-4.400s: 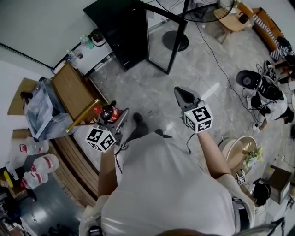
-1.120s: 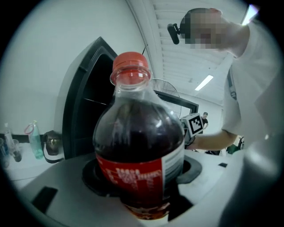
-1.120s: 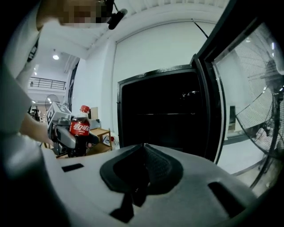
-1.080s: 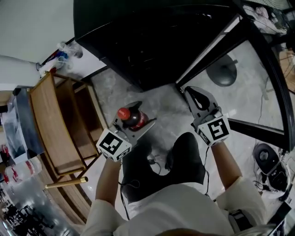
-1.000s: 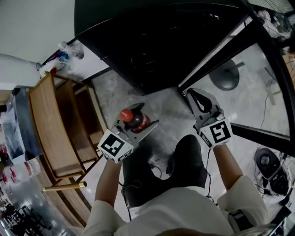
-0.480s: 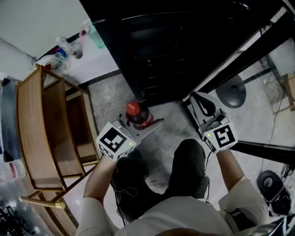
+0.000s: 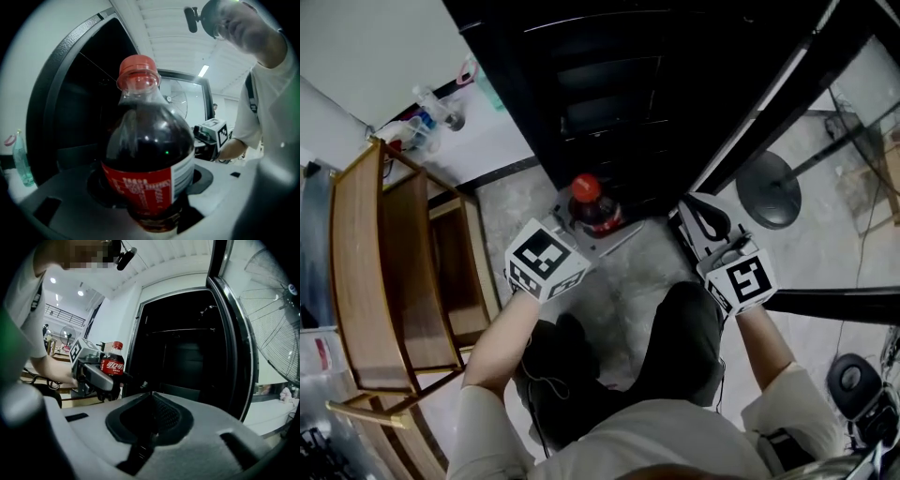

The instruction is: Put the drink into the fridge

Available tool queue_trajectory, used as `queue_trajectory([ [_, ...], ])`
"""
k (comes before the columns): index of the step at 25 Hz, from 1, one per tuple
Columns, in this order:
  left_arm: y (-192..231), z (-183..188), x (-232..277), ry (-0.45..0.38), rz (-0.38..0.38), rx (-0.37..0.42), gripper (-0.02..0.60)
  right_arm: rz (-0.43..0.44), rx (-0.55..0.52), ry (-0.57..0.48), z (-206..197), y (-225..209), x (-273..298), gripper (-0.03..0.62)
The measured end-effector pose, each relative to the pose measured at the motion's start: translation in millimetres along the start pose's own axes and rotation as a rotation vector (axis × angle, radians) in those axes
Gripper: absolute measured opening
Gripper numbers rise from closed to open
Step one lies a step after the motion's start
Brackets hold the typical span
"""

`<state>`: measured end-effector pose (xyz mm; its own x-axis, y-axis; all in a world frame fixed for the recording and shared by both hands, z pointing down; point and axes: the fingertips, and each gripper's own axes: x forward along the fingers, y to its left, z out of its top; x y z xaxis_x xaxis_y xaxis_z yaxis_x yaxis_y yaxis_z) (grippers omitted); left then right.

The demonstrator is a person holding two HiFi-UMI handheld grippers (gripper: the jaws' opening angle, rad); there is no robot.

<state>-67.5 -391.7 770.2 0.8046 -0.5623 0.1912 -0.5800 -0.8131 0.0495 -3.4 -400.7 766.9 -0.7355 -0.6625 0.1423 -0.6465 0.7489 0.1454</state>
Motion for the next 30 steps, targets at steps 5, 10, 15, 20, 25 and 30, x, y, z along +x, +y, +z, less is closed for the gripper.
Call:
queue_trajectory([
  [5,7,18,40,-0.005,-0.011,0.020,0.291,-0.057,0.010,-0.007,6,-4,-19,0.011],
  [10,21,37,73,-0.006,-0.011,0.049,0.291,-0.101,0.011,0.010,12,-9,-35,0.011],
  [15,54,57,109,-0.002,0.025,0.072,0.293,-0.160,0.024,0.024,8,-23,-53,0.011],
  [20,101,71,145,0.027,0.091,0.056,0.293,-0.199,0.042,0.041,-4,-20,-67,0.011],
  [25,130,71,180,0.093,0.143,0.057,0.293,-0.240,0.057,0.074,-18,-15,-83,0.011],
  [30,149,60,197,0.152,0.199,0.059,0.294,-0.271,0.081,0.054,-15,-11,-92,0.011],
])
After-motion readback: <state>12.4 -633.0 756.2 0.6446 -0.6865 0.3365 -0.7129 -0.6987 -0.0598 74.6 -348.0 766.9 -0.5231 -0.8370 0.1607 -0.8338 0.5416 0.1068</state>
